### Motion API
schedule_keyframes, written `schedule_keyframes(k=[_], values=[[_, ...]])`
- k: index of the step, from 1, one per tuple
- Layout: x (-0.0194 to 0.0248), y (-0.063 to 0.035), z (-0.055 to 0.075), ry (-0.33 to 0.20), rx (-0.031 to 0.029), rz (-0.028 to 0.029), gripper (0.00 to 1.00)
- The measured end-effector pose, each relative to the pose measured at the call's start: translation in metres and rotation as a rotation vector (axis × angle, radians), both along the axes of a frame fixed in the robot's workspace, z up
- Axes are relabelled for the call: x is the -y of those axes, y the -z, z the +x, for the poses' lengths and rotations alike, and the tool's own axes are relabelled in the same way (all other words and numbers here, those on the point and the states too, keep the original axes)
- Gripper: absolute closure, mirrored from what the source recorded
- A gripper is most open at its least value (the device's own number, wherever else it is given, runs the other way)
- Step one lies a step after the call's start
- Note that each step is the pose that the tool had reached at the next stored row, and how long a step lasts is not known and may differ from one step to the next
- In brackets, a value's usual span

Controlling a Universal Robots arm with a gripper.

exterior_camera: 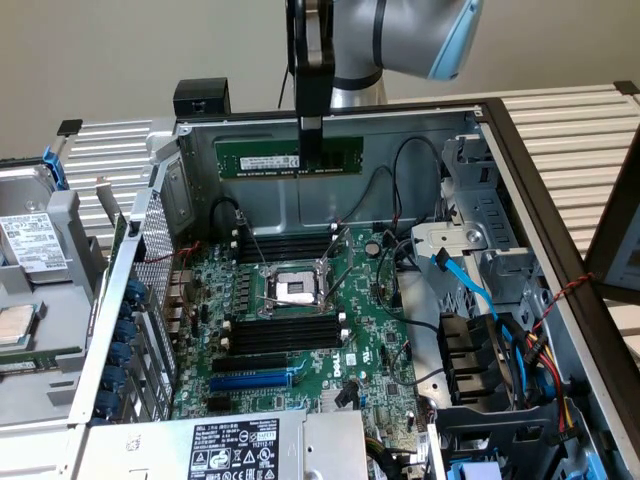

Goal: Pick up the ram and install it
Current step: 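Insert the ram into the slot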

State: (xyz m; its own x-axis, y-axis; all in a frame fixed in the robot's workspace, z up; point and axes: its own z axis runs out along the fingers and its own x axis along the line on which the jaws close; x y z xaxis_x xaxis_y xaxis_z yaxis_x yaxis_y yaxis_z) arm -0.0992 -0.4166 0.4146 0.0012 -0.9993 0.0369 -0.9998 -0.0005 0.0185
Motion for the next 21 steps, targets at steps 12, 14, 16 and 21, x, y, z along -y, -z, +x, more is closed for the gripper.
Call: schedule_keyframes(k=[12, 14, 16, 21], values=[[-0.0279, 0.0216, -0.009, 0.0, 0.0005, 0.0139, 0.86], [-0.0283, 0.0237, -0.009, 0.0, 0.0004, 0.0273, 0.86], [-0.0284, 0.0247, -0.009, 0.003, 0.0012, 0.0545, 0.86], [-0.0243, 0.0304, -0.011, 0.009, 0.0022, 0.0939, 0.86]])
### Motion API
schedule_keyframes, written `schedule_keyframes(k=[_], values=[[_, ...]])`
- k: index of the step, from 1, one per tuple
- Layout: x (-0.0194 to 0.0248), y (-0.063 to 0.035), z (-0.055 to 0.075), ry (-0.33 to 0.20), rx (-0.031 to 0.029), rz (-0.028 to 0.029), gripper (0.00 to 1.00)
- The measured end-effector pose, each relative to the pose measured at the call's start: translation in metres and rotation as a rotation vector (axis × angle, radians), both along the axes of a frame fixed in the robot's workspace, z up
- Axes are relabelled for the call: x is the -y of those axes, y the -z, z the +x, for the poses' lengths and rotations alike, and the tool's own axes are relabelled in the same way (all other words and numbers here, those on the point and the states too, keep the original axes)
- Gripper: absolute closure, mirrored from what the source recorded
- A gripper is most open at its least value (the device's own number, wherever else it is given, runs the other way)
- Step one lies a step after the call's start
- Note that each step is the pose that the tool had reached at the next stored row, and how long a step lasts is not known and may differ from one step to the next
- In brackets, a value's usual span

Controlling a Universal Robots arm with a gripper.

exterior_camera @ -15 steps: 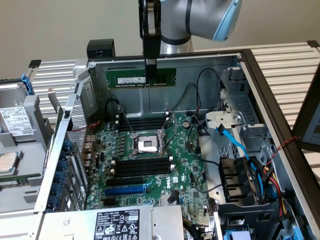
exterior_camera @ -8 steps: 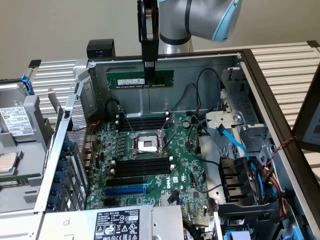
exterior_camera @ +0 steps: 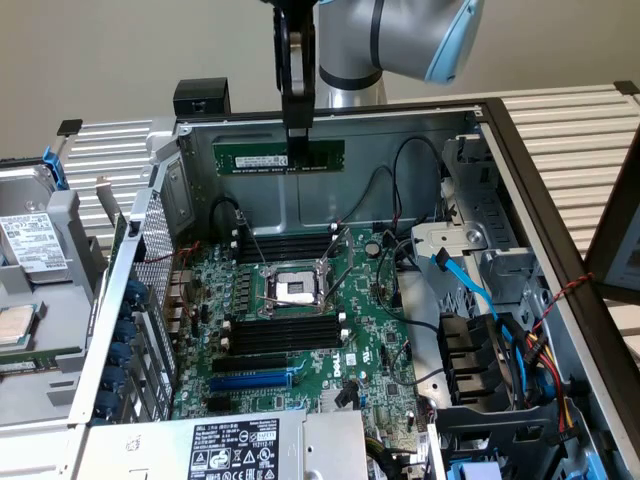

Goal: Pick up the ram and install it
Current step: 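Insert the ram into the slot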

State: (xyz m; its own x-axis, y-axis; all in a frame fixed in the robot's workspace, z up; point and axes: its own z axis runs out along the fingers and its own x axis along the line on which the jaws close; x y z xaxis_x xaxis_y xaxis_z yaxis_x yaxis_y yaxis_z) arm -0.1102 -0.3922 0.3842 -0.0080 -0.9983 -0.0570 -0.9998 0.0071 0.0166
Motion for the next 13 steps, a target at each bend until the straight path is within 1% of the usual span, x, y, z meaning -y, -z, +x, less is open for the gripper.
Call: schedule_keyframes(k=[4, 9, 11, 13], values=[[0.007, 0.0073, -0.002, 0.001, 0.0001, 0.0001, 0.86], [0.0169, 0.0163, -0.002, 0.006, 0.0001, 0.0002, 0.86], [0.0194, 0.02, -0.002, 0.008, 0.0001, 0.0002, 0.86], [0.0204, 0.0236, -0.002, 0.009, 0.0001, 0.0002, 0.86]])
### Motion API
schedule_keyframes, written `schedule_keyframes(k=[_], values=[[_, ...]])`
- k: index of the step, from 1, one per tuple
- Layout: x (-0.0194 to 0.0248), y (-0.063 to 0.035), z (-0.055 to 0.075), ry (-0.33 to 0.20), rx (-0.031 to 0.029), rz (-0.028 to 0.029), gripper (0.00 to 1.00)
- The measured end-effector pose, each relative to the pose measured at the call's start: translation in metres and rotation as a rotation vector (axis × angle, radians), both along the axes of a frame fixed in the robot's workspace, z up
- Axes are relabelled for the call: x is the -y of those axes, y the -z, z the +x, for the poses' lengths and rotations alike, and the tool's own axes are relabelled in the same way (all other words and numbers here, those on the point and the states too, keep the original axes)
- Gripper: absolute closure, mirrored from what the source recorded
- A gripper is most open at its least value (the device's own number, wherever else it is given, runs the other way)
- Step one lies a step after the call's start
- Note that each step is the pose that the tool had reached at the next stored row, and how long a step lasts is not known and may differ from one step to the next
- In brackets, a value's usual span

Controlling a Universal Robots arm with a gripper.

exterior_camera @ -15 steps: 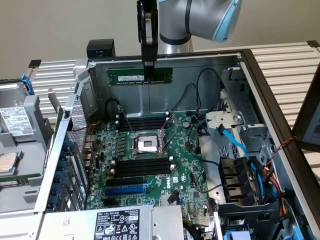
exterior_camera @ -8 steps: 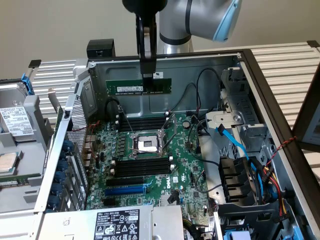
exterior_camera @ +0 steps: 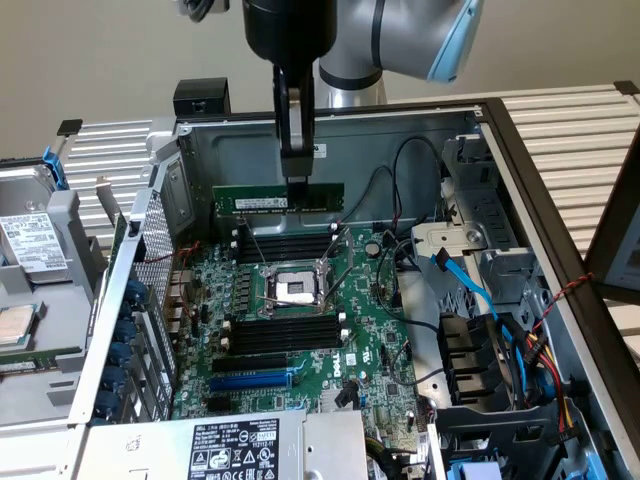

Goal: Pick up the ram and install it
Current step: 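Insert the ram into the slot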

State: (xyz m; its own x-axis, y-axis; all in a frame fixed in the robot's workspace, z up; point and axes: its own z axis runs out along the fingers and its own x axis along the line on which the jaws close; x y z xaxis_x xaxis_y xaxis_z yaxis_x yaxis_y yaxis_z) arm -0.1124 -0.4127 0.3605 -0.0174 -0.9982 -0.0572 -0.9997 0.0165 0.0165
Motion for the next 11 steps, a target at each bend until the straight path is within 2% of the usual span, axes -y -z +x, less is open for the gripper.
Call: schedule_keyframes(k=[11], values=[[0.0006, 0.0201, 0.005, 0.001, -0.0001, -0.0001, 0.86]])
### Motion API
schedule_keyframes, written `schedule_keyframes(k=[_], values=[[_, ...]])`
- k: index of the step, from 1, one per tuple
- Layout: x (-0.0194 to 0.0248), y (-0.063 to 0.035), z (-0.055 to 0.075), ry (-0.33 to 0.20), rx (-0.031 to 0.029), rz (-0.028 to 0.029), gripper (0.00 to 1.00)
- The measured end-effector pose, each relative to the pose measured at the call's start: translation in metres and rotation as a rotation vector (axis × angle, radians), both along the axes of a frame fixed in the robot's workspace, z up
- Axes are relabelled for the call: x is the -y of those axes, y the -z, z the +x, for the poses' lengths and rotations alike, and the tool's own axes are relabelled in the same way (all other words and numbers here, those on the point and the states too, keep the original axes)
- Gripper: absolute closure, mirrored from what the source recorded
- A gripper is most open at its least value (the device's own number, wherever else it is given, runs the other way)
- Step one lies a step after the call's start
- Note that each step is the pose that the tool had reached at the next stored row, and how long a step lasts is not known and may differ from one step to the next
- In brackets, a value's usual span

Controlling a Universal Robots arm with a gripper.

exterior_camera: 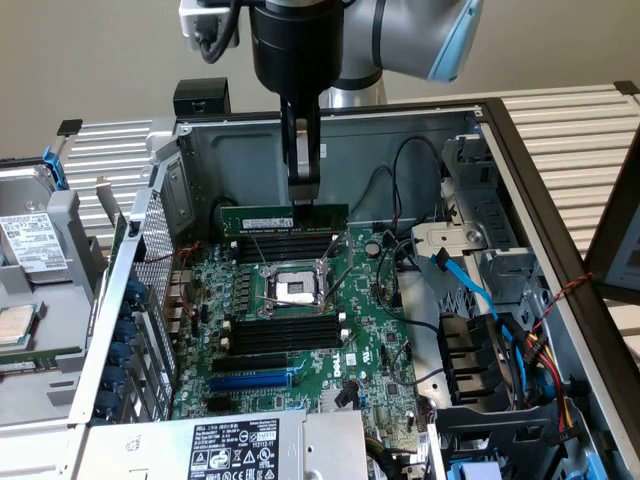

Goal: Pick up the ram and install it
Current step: 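Insert the ram into the slot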

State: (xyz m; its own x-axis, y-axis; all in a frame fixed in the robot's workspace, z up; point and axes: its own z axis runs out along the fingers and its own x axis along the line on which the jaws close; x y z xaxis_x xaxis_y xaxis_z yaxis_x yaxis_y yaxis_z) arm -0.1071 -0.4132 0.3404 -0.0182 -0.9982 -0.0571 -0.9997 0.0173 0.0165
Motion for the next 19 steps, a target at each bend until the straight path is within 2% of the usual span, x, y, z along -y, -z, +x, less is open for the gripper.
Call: schedule_keyframes(k=[7, 19], values=[[0.0, 0.0127, 0.004, 0.0, 0.0, 0.0, 0.86], [-0.0012, 0.0345, 0.003, 0.0, 0.0, 0.0001, 0.86]])
